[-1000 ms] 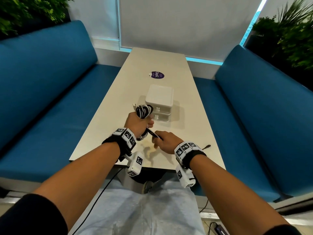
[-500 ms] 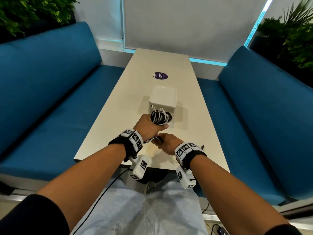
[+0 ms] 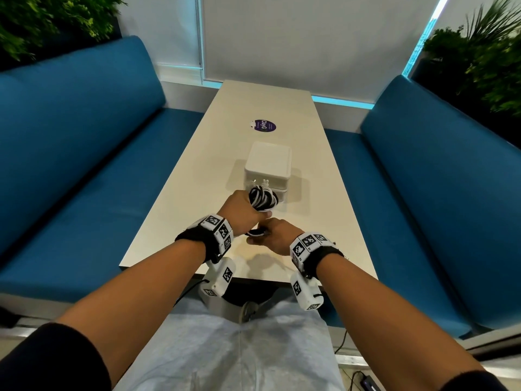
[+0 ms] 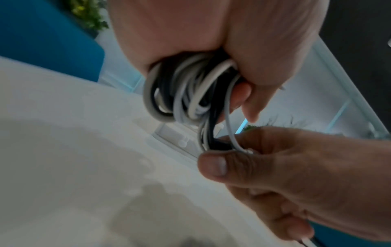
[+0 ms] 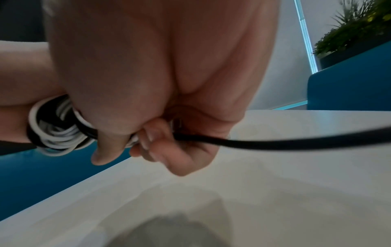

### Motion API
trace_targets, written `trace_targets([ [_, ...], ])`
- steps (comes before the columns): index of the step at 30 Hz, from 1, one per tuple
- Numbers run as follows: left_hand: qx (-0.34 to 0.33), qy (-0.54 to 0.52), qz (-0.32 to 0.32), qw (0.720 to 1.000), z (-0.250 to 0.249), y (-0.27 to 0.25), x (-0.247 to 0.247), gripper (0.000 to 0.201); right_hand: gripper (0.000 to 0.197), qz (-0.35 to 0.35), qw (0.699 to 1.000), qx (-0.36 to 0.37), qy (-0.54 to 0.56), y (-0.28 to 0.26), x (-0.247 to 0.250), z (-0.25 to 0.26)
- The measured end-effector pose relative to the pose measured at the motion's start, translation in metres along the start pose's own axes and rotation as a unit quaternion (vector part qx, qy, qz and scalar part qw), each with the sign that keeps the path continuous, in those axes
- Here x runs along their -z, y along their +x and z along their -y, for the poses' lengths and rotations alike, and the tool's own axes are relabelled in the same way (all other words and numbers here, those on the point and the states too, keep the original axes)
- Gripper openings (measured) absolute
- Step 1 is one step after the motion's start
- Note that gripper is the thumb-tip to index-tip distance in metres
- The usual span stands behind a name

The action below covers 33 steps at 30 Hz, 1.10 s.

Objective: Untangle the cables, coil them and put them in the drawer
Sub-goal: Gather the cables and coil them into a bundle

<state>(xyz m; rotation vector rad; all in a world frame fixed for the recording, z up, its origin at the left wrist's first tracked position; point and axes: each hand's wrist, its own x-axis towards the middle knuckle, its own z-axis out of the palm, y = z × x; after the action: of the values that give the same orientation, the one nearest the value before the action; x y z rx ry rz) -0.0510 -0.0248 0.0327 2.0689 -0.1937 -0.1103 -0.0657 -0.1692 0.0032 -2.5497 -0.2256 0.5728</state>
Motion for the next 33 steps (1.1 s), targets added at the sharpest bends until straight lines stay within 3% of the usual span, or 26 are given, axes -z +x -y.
trace_targets([
  [6,-0.022,0.031,0.030,0.999,0.005,-0.003,0.002,0.019,0.042,-0.004,1.000,0.001,0.027,0.002,0.001,-0.009],
  [11,-0.039,0.052,0.147,0.987,0.000,-0.009,-0.001,0.047,0.032,-0.011,0.999,0.018,0.026,-0.005,0.008,-0.018],
  [14,-0.049,0.131,0.165,0.976,0.000,-0.009,-0.007,0.069,0.029,-0.022,0.999,0.024,0.024,-0.009,0.010,-0.022],
  [23,-0.033,0.209,0.187,0.959,-0.004,-0.008,-0.004,0.032,0.032,-0.026,0.994,0.028,0.104,-0.007,0.010,-0.021],
  [28,-0.017,0.225,0.200,0.953,-0.002,-0.004,-0.003,0.036,0.025,-0.034,0.992,0.026,0.119,-0.003,0.006,-0.019],
  [33,0.006,0.232,0.197,0.953,-0.003,0.003,-0.001,0.023,0.018,-0.053,0.990,0.030,0.125,-0.005,0.008,-0.017],
])
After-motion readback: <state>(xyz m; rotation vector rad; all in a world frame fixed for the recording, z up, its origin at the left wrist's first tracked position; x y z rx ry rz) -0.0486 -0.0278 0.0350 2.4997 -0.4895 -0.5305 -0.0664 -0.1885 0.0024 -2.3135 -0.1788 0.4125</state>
